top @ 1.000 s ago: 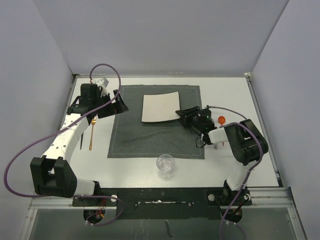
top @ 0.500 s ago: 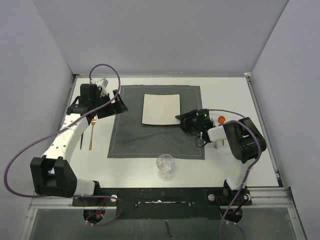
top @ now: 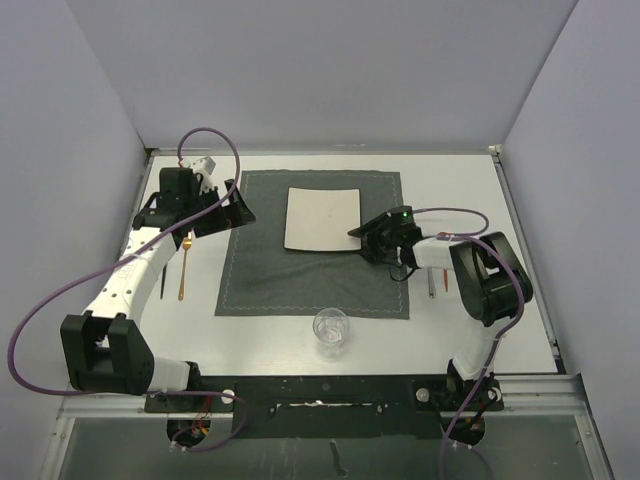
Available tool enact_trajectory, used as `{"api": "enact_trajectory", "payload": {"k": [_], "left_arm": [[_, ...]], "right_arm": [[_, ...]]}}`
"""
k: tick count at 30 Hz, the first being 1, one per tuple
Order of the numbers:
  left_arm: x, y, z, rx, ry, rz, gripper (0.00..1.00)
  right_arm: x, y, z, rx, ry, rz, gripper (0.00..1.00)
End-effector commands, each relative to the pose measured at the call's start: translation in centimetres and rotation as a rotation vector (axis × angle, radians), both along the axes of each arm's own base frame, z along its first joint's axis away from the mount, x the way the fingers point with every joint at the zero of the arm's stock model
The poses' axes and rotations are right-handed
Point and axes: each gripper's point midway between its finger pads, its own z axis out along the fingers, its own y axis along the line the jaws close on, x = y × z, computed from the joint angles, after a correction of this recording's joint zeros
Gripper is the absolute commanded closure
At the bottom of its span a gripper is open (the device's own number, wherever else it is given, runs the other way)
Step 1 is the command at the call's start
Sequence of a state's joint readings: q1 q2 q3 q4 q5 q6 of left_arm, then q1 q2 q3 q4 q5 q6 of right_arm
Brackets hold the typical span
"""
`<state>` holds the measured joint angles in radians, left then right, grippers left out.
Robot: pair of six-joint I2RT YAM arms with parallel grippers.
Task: Set the dinner table for one person
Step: Place the plate on the napkin.
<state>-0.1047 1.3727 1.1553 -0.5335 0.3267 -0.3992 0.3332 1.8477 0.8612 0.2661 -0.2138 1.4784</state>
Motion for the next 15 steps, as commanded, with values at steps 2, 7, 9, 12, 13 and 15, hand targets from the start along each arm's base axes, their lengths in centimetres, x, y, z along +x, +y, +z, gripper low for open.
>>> {"api": "enact_trajectory", "payload": {"k": [2,7,9,12,13,15], "left_arm": [[1.2,-0.1,1.3,-0.021,-0.065,-0.009,0.02],[1.2,-0.1,1.4,-0.022,-0.069,-0.008,0.02],[1.1,-0.1,1.4,-0.022,-0.069,-0.007,0.02],[1.1,-0.1,1.4,-0.023,-0.07,-0.008,0.02],[1.1,-0.1,1.4,-0.024,-0.07,-0.008,0.02],[1.1,-0.1,1.4,-0.023,-0.07,-0.008,0.02]], "right_arm": [[0.6,0.2,2.8,-0.05,-0.008,0.052,0.48],[0.1,-0.3,2.0,-0.133,0.074,0.09,0.45],[-0.1,-0.5,1.9,-0.171,0.106,0.106,0.44],[0.0,-0.8,2.3,-0.223,0.124,0.119,0.42],[-0.1,-1.0,2.4,-0.244,0.128,0.122,0.42],[-0.1,-1.4,2.7,-0.292,0.136,0.129,0.41]]}}
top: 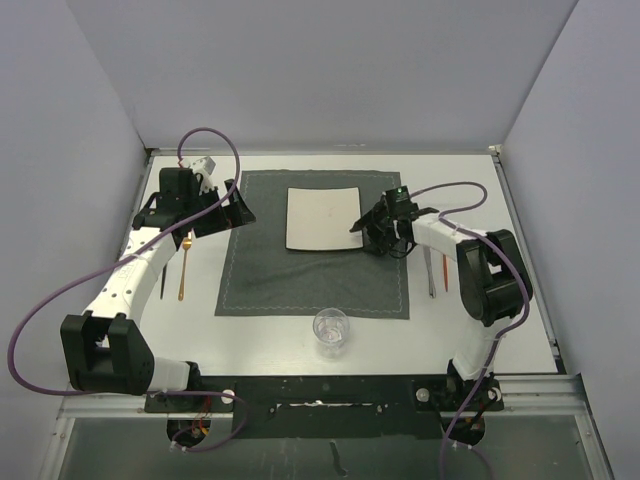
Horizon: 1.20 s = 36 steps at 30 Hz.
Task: Set the dinner table for one person
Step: Place the plate on the napkin.
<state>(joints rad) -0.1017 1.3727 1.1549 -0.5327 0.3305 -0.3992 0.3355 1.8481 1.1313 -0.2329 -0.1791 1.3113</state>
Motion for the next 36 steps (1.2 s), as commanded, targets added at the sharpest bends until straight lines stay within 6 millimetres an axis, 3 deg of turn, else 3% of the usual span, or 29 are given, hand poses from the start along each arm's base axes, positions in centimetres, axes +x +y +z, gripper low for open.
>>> {"api": "enact_trajectory", "payload": {"k": [1,15,20,27,29,30,33,35,36], "left_arm": [[1.1,-0.1,1.4,-0.021,-0.07,-0.008,0.02],[1.1,0.0,0.8,-0.016,-0.048,-0.002,0.02],[1.3,0.1,-1.2,0.006,0.039,-0.01,0.02],[1.9,0.7,-2.8,0.043,0.103,0.009,0.03],[2.2,0.8,-3.2,0.051,0.117,0.014,0.11],[2.3,0.8,-3.4,0.054,0.127,0.012,0.21],[3.0,0.8,-3.7,0.059,0.154,0.01,0.66],[3.4,0.9,-4.3,0.063,0.181,0.018,0.94],[3.6,0.9,-4.4,0.064,0.189,0.018,1.0]], "right_arm": [[0.0,-0.8,1.3,-0.123,0.006,0.041,0.41],[-0.1,-2.5,2.4,-0.24,-0.001,0.051,0.38],[1.1,-5.4,4.7,-0.338,-0.047,0.05,0.38],[5.3,-9.7,7.0,-0.42,-0.099,0.112,0.47],[6.4,-10.2,7.2,-0.42,-0.118,0.141,0.57],[6.9,-10.3,7.3,-0.416,-0.127,0.156,0.66],[7.8,-10.8,7.6,-0.429,-0.14,0.178,1.0],[8.2,-10.8,7.8,-0.442,-0.159,0.193,1.0],[8.5,-10.8,8.0,-0.448,-0.171,0.206,1.0]]}}
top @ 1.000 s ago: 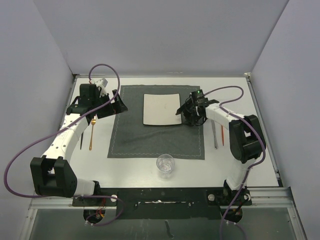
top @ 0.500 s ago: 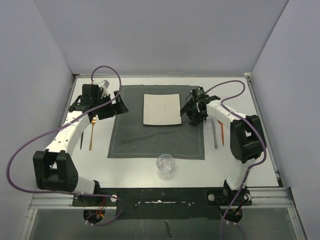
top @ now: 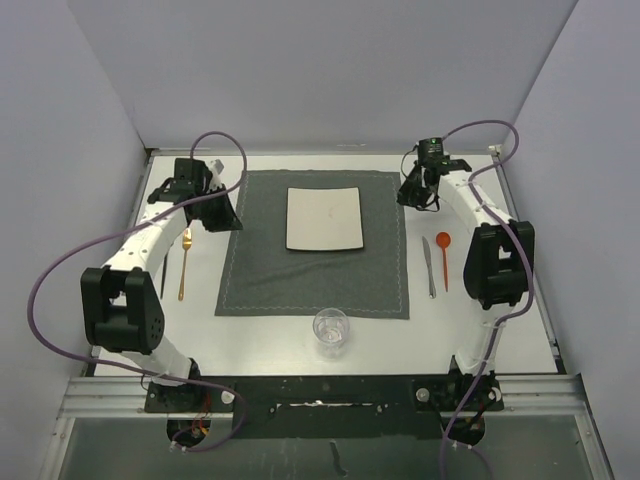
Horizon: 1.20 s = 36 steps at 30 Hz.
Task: Set the dinner table for one person
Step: Place the plate on the napkin, then adjust the napkin at the center of the board.
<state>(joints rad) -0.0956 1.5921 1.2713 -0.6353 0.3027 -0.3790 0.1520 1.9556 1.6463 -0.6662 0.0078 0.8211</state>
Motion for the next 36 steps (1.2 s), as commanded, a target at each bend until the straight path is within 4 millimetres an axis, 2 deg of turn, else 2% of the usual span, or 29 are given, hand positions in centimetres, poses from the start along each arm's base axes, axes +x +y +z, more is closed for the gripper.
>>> {"api": "enact_trajectory", "payload": {"k": [1,6,10,13,20,26,27,29,36], "left_arm": [[2.2,0.2,0.2,0.011,0.005,0.005,1.0],[3.7,-0.2,-1.7,0.037,0.062,-0.005,1.0],[5.5,0.4,-5.1,0.066,0.145,0.012,1.0],[7.0,0.3,-6.8,0.075,0.182,0.014,1.0],[10.1,-0.2,-8.4,0.101,0.19,0.016,1.0],[10.4,-0.3,-10.1,0.129,0.223,0.017,1.0],[10.4,-0.3,-10.5,0.132,0.232,0.018,1.0],[10.3,-0.3,-11.1,0.138,0.247,0.02,1.0],[9.7,0.0,-14.4,0.174,0.345,0.033,1.0]], "right_arm": [[0.8,0.5,1.2,-0.048,-0.037,0.11,1.0],[1.9,0.2,0.1,-0.098,0.003,0.165,1.0],[3.0,0.0,-1.7,-0.11,0.047,0.182,1.0],[3.7,0.1,-2.7,-0.112,0.066,0.194,1.0],[4.9,0.4,-5.2,-0.111,0.109,0.218,1.0],[5.5,0.2,-7.0,-0.119,0.136,0.244,1.0],[6.1,0.3,-6.6,-0.118,0.121,0.247,1.0],[6.3,0.4,-7.1,-0.116,0.129,0.259,1.0],[6.9,0.1,-7.2,-0.131,0.125,0.271,1.0]]}}
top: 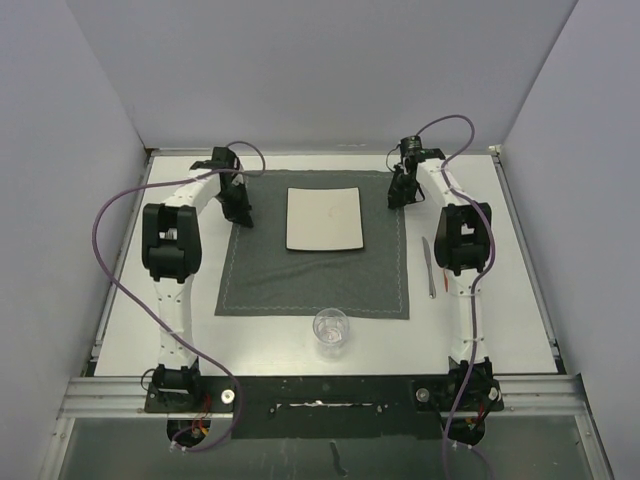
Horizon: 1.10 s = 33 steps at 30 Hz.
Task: Set the dinner table for one person
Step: Adjust the napkin at the center of the board.
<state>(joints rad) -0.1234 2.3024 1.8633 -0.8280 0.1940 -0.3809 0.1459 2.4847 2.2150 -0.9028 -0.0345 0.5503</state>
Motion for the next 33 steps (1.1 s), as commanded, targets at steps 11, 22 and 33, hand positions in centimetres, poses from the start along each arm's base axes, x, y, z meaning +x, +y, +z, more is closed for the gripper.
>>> {"api": "enact_trajectory", "payload": {"k": [11,22,33], "left_arm": [[-0.1,2.3,-3.6,0.155,0.11,0.048,1.0],[-1.1,2.9,-3.8,0.175,0.143,0.071,1.0],[-1.8,3.8,-3.4,0.187,0.164,0.1,1.0]], "right_arm": [[1.7,-0.1,1.4,0.025,-0.037,0.055,1.0],[2.1,0.7,0.4,0.06,-0.026,0.084,1.0],[2.0,0.8,0.1,0.075,-0.016,0.092,1.0]]}}
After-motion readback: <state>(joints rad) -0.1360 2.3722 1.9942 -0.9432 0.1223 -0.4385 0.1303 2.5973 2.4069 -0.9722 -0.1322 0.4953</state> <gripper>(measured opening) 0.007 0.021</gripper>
